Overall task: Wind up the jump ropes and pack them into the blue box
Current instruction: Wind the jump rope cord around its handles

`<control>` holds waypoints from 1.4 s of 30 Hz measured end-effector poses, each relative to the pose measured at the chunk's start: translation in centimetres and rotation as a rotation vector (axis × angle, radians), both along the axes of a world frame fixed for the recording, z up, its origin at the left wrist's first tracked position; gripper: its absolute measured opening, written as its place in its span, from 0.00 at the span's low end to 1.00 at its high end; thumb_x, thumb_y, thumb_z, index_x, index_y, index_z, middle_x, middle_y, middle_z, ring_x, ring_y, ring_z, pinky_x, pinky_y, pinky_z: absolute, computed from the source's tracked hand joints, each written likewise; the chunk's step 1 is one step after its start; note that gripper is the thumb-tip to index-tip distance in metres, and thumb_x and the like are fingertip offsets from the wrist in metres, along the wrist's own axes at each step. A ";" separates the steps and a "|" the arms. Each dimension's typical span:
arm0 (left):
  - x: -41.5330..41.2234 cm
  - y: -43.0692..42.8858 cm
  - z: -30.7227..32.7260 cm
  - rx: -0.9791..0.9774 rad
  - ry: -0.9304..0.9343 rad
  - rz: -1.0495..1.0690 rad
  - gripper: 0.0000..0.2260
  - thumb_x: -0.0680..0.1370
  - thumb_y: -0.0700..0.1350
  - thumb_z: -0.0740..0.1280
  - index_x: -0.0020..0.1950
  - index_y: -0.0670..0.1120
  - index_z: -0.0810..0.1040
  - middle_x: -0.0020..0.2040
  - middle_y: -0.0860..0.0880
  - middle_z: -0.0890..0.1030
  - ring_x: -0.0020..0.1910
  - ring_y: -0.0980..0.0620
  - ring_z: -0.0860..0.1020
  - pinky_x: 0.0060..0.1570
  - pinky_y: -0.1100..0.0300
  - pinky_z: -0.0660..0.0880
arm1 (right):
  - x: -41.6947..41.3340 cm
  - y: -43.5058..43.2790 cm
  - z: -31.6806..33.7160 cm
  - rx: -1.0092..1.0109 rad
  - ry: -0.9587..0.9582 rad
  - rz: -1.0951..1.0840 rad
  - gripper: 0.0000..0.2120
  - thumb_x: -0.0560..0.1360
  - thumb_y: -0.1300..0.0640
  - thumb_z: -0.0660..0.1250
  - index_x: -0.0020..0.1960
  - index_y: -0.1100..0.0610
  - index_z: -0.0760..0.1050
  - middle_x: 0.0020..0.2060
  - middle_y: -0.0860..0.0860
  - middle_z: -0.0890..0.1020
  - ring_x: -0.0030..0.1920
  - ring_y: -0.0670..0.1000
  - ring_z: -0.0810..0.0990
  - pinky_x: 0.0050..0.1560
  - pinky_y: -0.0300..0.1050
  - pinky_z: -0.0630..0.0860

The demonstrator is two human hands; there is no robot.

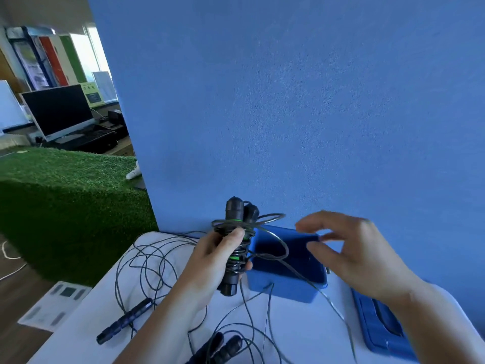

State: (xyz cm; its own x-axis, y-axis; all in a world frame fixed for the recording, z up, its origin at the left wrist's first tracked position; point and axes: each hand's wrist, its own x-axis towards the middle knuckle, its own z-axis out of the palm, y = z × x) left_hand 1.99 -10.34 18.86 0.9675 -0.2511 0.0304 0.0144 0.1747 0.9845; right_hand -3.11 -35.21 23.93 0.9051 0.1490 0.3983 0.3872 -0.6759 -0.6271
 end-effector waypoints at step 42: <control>0.2 -1.7 0.7 0.181 -0.181 -0.080 0.10 0.77 0.57 0.71 0.52 0.53 0.84 0.42 0.50 0.85 0.41 0.55 0.83 0.40 0.62 0.78 | 2.5 4.8 0.4 -0.201 0.136 0.195 0.11 0.73 0.55 0.73 0.33 0.47 0.77 0.27 0.43 0.75 0.30 0.42 0.73 0.33 0.30 0.64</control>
State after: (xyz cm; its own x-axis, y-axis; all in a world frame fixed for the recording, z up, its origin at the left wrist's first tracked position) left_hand 2.17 -12.09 19.60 0.9273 -0.3435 0.1486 -0.1579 0.0010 0.9875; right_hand -0.64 -30.36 24.38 0.8944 0.3889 0.2207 0.4439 -0.7125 -0.5434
